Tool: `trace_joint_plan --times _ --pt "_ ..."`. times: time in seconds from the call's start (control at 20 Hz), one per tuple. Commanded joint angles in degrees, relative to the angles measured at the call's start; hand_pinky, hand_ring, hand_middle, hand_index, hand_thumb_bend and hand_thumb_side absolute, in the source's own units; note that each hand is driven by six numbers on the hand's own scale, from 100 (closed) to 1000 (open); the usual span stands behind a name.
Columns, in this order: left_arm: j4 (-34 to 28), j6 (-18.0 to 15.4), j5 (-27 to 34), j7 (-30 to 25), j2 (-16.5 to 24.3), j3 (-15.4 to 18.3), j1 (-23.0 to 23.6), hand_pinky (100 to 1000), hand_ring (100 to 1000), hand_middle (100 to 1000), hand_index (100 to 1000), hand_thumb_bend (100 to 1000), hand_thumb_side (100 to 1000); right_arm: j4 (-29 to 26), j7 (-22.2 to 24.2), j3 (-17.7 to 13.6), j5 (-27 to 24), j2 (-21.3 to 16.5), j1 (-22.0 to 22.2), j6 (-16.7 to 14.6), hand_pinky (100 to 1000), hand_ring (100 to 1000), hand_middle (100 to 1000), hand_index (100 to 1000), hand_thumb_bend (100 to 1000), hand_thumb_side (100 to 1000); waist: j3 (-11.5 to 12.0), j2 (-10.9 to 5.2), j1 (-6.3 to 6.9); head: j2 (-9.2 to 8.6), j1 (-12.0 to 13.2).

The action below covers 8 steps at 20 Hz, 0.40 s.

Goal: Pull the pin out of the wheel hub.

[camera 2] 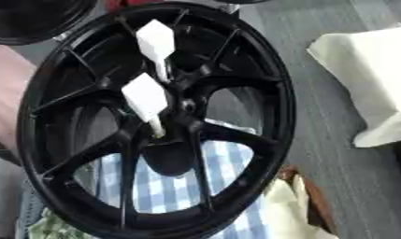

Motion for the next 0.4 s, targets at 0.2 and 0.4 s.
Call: trace_joint_plan --times 0.2,0.4 --pt "-7.88 -3.52 5.45 5.54 -1.31 7.98 -4.99 755 896 683 776 125 734 -0.88 -0.20 -0.81 0.02 -2.42 -0.56 -1.08 872 765 630 790 100 639 0.38 -1.12 -0.37 -0.38 -0.29" --pt "-24.14 -9.38 22.58 19.97 -5.60 5.10 1.67 759 915 704 782 145 755 -0.88 -0.17 -0.87 0.56 -2.91 -1.35 -2.05 871 767 635 789 100 634 -0.01 -0.83 -0.36 -0.94 -0.12"
